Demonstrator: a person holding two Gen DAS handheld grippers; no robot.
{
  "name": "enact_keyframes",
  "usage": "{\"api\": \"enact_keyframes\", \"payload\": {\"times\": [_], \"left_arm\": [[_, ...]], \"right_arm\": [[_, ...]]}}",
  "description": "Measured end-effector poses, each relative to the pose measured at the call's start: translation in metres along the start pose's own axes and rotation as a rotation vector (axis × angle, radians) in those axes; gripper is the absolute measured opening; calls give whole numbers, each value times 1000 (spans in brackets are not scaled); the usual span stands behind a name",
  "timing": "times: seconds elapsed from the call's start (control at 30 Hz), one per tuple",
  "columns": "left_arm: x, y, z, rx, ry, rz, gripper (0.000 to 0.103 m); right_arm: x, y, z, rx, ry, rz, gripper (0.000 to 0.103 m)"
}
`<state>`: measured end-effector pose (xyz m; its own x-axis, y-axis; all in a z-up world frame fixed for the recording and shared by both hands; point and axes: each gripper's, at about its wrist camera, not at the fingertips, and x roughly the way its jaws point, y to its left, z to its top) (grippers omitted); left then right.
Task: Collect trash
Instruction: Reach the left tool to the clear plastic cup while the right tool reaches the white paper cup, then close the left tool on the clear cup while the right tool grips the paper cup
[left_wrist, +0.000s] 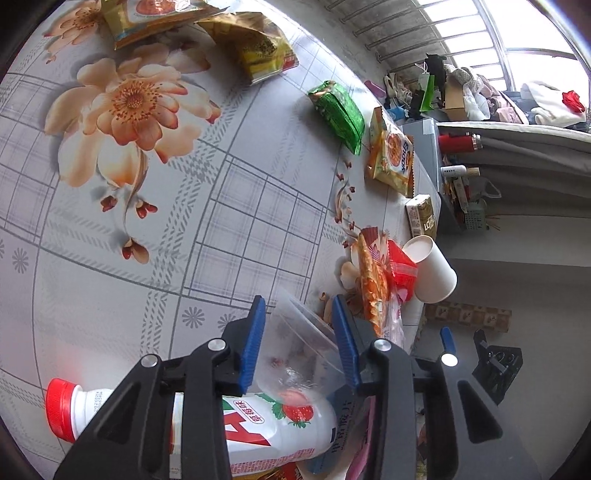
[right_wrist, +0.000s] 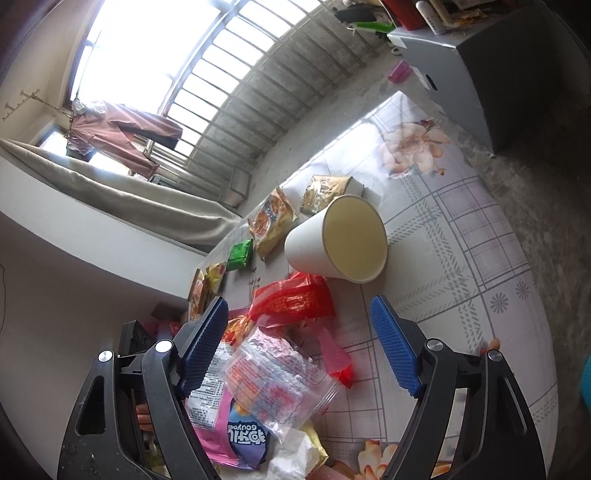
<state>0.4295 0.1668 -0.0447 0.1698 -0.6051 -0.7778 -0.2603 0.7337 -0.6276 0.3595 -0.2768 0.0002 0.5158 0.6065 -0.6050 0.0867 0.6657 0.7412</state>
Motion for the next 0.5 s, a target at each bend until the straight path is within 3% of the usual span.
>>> {"api": "enact_keyframes", "payload": {"times": [0.2, 0.37, 0.5], "left_arm": [[-7, -1, -3, 43, -2, 13, 6], [-17, 1, -4, 62, -46, 25, 6], [-30, 2, -6, 77, -110, 35, 6]], "right_arm": [[15, -9, 7, 68, 24, 6, 59], [25, -8, 12, 93, 39, 22, 52], [29, -4, 13, 78, 49, 8, 39]]}}
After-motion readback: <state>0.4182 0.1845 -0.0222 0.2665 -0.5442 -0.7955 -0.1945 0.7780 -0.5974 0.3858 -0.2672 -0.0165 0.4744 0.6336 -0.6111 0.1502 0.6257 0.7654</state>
